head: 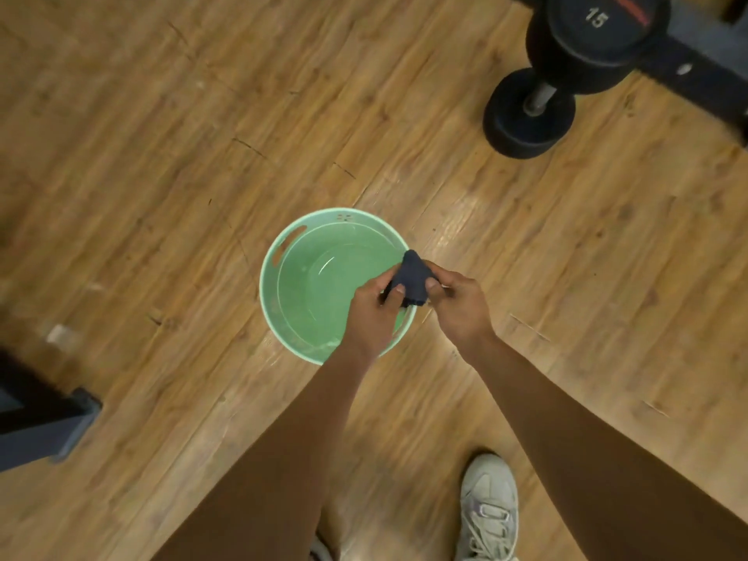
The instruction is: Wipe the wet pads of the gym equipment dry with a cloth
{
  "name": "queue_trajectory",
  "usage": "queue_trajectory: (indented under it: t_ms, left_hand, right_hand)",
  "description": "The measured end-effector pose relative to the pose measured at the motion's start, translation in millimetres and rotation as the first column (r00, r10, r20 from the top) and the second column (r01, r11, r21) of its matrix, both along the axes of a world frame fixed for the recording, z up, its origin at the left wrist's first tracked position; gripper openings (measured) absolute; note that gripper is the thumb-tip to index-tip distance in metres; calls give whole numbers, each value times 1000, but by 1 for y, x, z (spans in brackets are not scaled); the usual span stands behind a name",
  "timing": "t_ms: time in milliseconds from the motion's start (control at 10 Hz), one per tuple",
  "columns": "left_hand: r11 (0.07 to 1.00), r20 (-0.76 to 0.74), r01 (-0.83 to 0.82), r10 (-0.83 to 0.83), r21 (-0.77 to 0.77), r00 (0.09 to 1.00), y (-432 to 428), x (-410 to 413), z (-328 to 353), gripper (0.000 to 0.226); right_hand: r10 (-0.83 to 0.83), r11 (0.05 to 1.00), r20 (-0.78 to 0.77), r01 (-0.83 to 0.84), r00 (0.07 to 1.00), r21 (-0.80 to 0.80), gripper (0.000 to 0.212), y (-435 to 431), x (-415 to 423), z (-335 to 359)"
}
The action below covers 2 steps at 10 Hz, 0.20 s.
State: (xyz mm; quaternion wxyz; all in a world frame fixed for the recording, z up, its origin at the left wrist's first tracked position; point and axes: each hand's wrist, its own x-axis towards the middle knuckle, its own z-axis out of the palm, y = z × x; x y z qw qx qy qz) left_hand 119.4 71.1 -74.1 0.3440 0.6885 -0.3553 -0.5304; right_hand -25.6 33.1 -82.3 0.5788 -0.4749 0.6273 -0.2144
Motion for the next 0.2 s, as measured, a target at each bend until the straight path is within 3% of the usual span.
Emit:
queue_trajectory:
  t_ms: [100, 200]
  left_hand:
    - [995, 89, 103, -102, 1, 991, 2, -5, 8, 46]
    - [982, 228, 176, -189, 75, 955, 3, 4, 20, 66]
  right_hand:
    - [139, 990, -68, -139, 988, 7, 42, 2, 1, 4]
    - [301, 948, -358, -319, 884, 9, 46, -6, 0, 18]
